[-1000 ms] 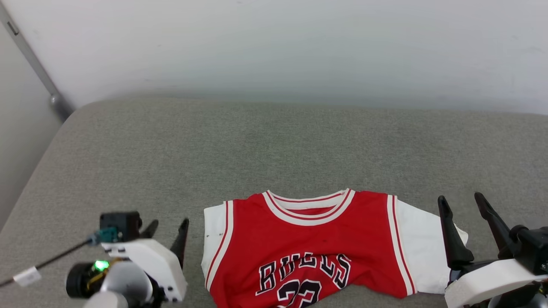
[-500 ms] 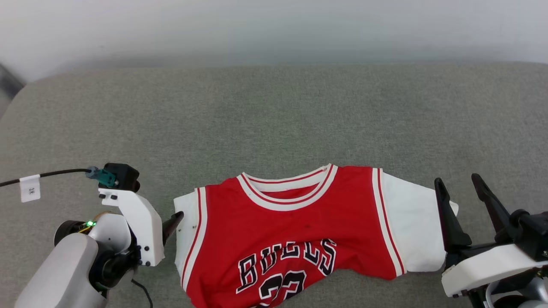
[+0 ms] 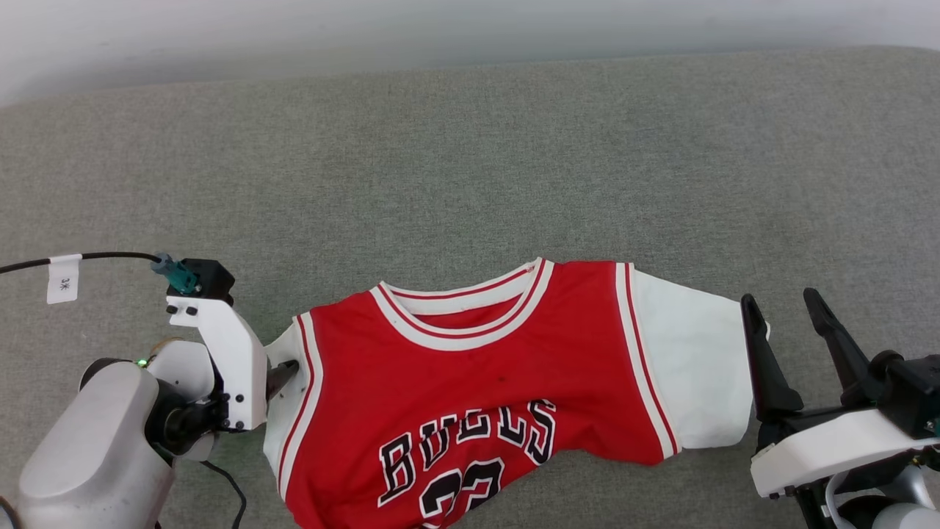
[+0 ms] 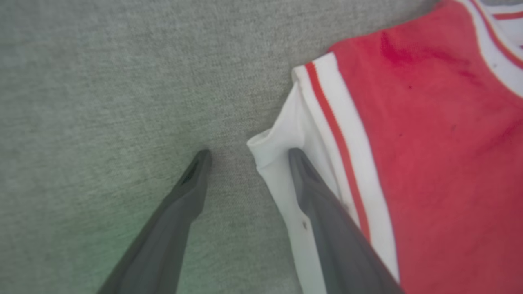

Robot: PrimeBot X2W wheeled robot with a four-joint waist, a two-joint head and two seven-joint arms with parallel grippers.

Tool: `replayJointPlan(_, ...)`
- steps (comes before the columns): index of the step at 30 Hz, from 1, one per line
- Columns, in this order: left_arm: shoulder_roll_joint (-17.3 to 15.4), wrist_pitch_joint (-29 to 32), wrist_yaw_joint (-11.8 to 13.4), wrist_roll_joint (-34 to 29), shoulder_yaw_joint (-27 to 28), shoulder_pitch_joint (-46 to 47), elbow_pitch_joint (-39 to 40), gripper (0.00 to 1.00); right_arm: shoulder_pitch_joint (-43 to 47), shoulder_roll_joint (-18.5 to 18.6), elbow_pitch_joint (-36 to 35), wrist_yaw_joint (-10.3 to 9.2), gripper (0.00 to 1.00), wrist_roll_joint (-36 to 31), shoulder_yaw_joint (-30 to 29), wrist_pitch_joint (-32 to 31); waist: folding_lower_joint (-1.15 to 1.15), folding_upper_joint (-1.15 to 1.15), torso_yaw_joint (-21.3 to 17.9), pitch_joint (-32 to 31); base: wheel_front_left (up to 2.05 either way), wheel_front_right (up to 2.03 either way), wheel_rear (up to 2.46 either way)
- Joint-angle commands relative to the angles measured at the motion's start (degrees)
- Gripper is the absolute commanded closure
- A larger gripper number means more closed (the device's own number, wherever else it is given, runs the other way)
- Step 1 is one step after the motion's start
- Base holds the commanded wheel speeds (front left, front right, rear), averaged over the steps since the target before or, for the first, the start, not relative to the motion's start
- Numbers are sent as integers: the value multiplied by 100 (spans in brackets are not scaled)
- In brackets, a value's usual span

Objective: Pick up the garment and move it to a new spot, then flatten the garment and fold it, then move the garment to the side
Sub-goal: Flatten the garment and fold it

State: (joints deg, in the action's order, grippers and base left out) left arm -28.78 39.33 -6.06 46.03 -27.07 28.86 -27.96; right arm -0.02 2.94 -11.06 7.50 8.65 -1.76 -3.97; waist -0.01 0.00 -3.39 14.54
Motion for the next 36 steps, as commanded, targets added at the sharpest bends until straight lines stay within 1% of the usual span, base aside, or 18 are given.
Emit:
replayJointPlan(1,500,144,-77,50,-385,-407,-307,42,-95,-9,19,-2,0,50,-11,34,1,0,-12,15,0,0,0)
replayJointPlan(2,601,108,-89,135,-373,-415,-341,66,-100,-9,34,-2,0,53,-20,38,1,0,-12,15,0,0,0)
replayJointPlan(3,655,86,-97,153,-386,-421,-386,100,-103,-9,52,-2,0,60,-40,32,1,0,-12,6,0,0,0)
replayJointPlan(6,679,-28,-112,128,-411,-424,-490,100,-79,-9,134,-2,0,122,-111,-26,1,0,6,-79,0,0,0)
replayJointPlan(9,541,-373,-75,16,-299,-339,-446,100,-22,-9,233,-2,0,183,-215,-107,1,0,61,-212,0,0,0)
replayJointPlan(14,361,-1068,164,-257,-101,-195,-157,100,79,-9,404,-2,0,287,-506,-425,1,0,193,-466,0,0,0)
replayJointPlan(17,251,-1346,340,-391,-15,-180,130,100,65,6,624,-2,0,322,-846,-1013,1,0,289,-555,0,0,0)
replayJointPlan(20,247,-1488,456,-449,13,-248,517,100,-102,242,983,-3,0,430,-1148,-1795,1,0,413,-562,0,0,0)
replayJointPlan(23,240,-1572,547,-482,45,-292,909,100,-283,483,1362,-2,0,613,-1215,-2582,1,0,562,-501,0,0,0)
replayJointPlan(26,235,-1649,646,-554,37,-333,1279,100,-548,736,1640,-2,0,854,-1129,-3261,1,0,705,-377,0,0,0)
replayJointPlan(30,214,-1682,756,-667,-13,-357,1709,100,-987,991,1862,-2,0,1022,-927,-3873,1,0,857,-184,0,0,0)
replayJointPlan(34,192,-1694,803,-746,-50,-285,1992,100,-1418,1171,2167,-2,0,1131,-755,-4231,1,0,956,26,0,0,0)
replayJointPlan(36,189,-1696,814,-770,-67,-248,2084,100,-1580,1205,2386,-2,0,1200,-670,-4367,1,0,995,122,0,0,0)
